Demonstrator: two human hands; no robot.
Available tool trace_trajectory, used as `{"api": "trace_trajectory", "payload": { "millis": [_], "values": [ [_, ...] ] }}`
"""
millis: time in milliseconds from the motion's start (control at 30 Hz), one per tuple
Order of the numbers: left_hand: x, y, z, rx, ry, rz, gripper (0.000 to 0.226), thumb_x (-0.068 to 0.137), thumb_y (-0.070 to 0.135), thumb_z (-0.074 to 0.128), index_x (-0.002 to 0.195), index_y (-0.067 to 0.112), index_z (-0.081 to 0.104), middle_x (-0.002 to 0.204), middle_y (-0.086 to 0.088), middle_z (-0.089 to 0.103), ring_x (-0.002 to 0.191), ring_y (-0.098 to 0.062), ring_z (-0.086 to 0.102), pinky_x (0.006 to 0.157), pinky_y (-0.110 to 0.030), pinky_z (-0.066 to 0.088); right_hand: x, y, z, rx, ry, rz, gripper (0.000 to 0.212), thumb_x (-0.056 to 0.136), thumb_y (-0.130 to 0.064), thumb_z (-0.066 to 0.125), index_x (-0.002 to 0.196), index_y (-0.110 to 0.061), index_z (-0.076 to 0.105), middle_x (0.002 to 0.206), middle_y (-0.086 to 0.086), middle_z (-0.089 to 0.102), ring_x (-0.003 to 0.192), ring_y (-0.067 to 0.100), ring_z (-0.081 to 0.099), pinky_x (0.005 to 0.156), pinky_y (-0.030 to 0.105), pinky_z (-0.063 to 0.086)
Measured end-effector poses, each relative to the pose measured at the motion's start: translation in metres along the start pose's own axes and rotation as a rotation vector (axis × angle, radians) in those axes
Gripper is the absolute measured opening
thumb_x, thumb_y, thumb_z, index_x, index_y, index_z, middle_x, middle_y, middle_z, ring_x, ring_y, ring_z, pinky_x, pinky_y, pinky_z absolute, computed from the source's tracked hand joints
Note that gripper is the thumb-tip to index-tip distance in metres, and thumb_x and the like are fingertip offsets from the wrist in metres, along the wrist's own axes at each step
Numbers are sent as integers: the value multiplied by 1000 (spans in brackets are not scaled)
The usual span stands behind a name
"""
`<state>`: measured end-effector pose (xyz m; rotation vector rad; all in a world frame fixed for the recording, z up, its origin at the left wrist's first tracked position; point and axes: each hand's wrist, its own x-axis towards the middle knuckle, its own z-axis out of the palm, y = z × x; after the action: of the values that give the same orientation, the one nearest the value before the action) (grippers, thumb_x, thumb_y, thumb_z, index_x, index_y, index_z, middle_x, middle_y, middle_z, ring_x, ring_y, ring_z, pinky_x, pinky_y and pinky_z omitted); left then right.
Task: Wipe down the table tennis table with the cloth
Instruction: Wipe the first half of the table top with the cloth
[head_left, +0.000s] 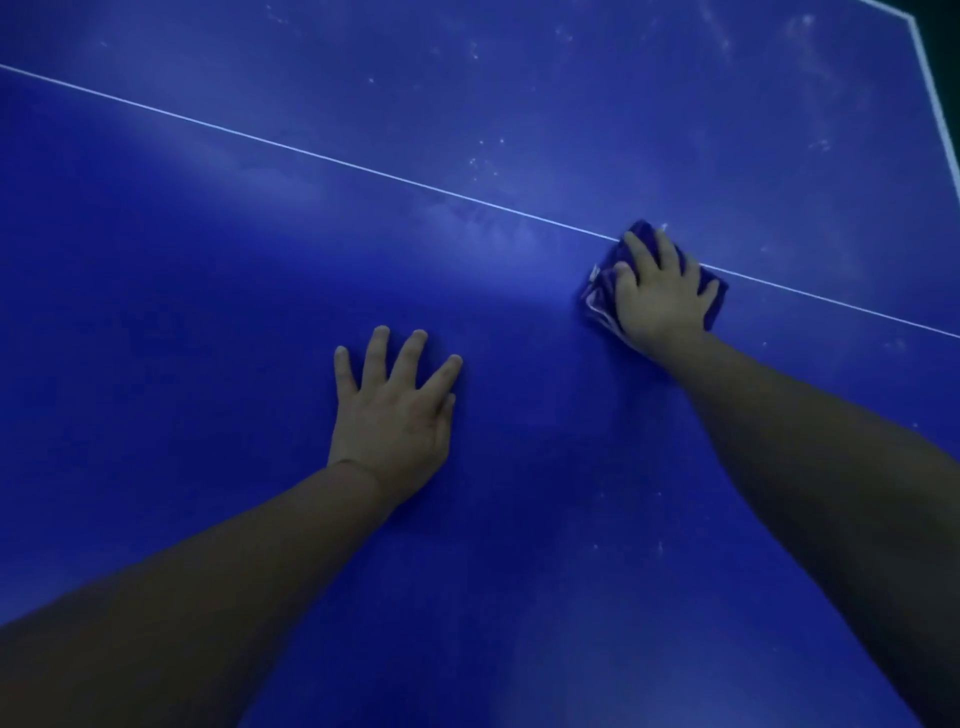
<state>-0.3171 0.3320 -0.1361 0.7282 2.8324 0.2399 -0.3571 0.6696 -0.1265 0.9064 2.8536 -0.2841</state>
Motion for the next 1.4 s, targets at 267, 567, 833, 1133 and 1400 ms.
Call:
{"api": "trace_trajectory", "payload": {
  "millis": [267, 567, 833, 1133, 1400],
  "values": [
    [-10, 16, 5, -51, 36, -8, 53, 101, 46, 26, 152, 36, 37, 163, -6, 26, 151, -40, 9, 118, -67, 5, -127, 14, 25, -107, -57, -539, 57, 98, -56, 24, 153, -44, 35, 166, -10, 23, 151, 32, 20, 118, 66, 11],
    [-11, 12, 11, -6, 54, 9, 53, 102, 50, 22, 153, 40, 32, 163, -3, 24, 151, -38, 9, 119, -66, 6, -24, -39, 14, 1, -37, -108, 60, 98, -58, 19, 157, -46, 18, 169, -11, 3, 154, 35, 3, 118, 69, -1],
    [-12, 13, 11, -49, 63, 13, 50, 102, 47, 29, 150, 36, 40, 161, -7, 31, 150, -40, 13, 118, -68, 5, -216, 30, 41, -119, -86, -605, 53, 101, -61, 23, 153, -51, 27, 167, -14, 18, 152, 32, 19, 118, 63, 10],
    [-13, 13, 12, -35, 59, 4, 54, 102, 51, 18, 154, 40, 28, 165, -2, 20, 153, -36, 3, 120, -63, -1, -46, -22, 14, -53, -70, -149, 57, 101, -61, 28, 156, -49, 18, 169, -14, 0, 155, 31, 1, 119, 67, -1],
    [-46, 18, 15, -50, 44, 40, 51, 104, 45, 34, 153, 34, 37, 163, -8, 27, 152, -38, 12, 120, -63, 8, -279, 41, 49, -140, -61, -685, 53, 103, -60, 25, 154, -47, 29, 167, -10, 19, 152, 33, 20, 116, 66, 14]
  ]
}}
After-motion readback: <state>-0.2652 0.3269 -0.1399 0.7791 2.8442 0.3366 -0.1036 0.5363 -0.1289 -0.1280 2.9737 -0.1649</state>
